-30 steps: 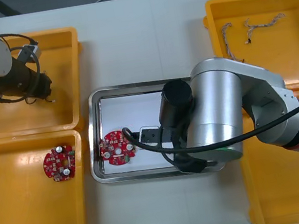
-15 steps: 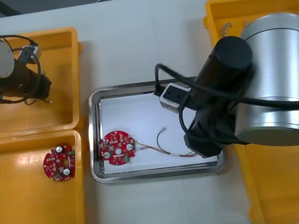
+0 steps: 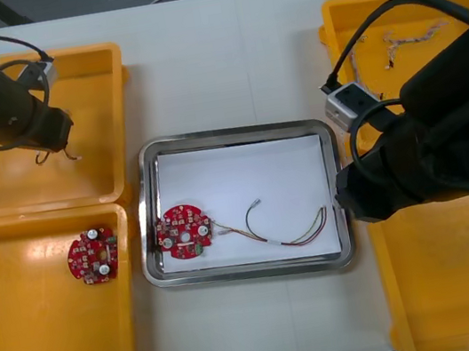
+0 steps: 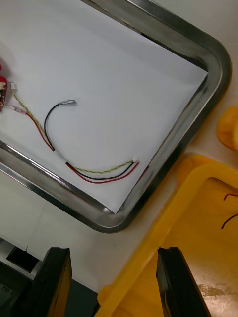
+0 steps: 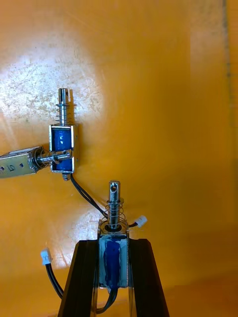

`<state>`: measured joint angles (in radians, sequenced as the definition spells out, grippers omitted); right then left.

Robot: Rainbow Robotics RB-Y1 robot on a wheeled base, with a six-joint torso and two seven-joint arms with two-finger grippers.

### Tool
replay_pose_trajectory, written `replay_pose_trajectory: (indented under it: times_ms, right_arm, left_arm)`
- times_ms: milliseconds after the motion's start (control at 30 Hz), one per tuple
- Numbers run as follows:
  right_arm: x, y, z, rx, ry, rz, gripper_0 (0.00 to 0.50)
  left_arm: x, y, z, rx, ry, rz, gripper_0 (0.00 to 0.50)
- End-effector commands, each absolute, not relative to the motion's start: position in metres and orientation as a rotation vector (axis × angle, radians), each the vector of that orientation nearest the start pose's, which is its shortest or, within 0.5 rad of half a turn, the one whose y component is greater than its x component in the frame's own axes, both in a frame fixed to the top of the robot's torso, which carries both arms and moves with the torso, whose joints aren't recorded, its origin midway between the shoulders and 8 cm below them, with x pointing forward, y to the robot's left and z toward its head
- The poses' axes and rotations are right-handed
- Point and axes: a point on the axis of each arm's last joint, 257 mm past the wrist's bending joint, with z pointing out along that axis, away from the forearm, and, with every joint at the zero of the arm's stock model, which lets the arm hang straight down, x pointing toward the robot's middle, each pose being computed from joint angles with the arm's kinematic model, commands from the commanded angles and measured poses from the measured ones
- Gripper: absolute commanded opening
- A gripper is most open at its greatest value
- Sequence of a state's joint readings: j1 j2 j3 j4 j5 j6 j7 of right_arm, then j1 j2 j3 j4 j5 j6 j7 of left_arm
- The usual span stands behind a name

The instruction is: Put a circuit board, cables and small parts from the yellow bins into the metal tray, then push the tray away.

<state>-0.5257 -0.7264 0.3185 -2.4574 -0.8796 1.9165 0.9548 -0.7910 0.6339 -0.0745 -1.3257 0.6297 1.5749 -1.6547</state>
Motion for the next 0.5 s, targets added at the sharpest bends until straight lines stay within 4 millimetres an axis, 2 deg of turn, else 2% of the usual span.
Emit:
replay_pose_trajectory:
  times_ms: [33,267,500]
  right_arm:
    - [0.35,-0.179,-0.143,-0.423,2.58,0.097,0.5]
    - [0.349,-0.219,-0.137,-0.198,2.605,0.128,0.5]
    - [0.353,-0.258,-0.127,-0.026,2.585,0.124,0.5]
  left_arm:
    - [0.573,0.32,-0.118,0.417,2.535,0.083,0.0]
    - [0.552,0.325,-0.098,0.378,2.57,0.079,0.0]
    - [0.521,0.314,-0.083,0.297,2.629,0.063,0.0]
